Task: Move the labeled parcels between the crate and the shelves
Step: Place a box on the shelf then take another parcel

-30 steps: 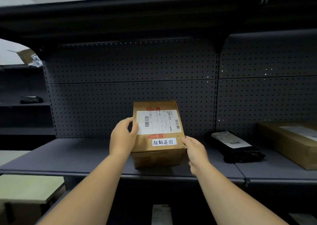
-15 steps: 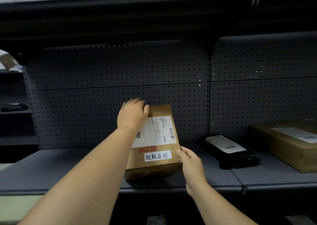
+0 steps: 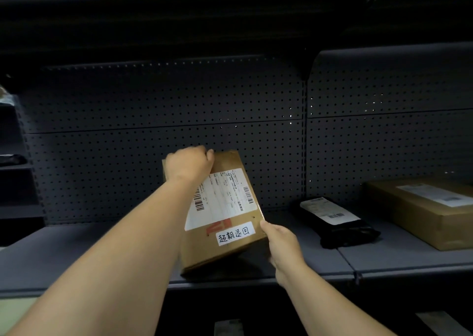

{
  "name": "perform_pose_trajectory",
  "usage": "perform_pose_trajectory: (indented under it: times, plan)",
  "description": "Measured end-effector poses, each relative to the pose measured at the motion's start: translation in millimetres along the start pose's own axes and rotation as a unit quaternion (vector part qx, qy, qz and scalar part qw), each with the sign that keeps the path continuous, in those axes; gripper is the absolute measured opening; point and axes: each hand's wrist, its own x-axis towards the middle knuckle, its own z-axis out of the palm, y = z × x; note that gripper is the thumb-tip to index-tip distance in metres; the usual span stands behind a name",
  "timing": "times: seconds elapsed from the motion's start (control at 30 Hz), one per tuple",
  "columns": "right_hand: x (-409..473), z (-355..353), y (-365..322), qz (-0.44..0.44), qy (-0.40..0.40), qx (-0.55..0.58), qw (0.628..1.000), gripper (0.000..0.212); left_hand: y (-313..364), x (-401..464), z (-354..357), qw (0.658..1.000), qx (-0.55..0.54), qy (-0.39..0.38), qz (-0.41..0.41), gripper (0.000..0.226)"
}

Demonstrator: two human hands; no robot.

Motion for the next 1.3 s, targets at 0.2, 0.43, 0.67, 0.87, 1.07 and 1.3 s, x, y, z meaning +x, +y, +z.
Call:
perform_pose_trajectory:
  times: [0.2, 0.43, 0.67, 0.87, 1.07, 1.3]
  plan:
    - [-6.1, 14.2, -21.8, 0.143, -0.042, 0.080, 0.986, 0.036, -24.1, -8.3, -21.8, 0.997, -0.025, -0.006, -0.073, 0.044]
    - [-13.2, 34.5, -41.4, 0.121, -0.078, 0.096, 0.985, 0.030, -65.1, -32.9, -50.0, 0.986, -0.075, 0.008, -0.150, 0.041]
    - [-24.3, 42.2, -44.5, 0.060, -0.093, 0.106, 0.988, 0.031, -94.3, -78.9, -57.9, 0.936, -0.249, 0.011, -0.249, 0.036]
    - [-39.6, 32.6, -45.1, -0.036, -0.119, 0.077, 0.989, 0.036, -94.4, -125.3, -34.4, 0.839, -0.445, 0.031, -0.311, 0.021]
    - [-44.7, 24.0, -51.1, -0.106, -0.130, 0.067, 0.984, 0.035, -91.1, -143.1, -19.9, 0.771, -0.540, 0.046, -0.334, 0.020]
    - [-46.2, 28.8, -51.3, -0.148, -0.080, 0.062, 0.984, 0.024, -98.6, -137.7, -15.3, 0.731, -0.600, 0.045, -0.320, 0.019]
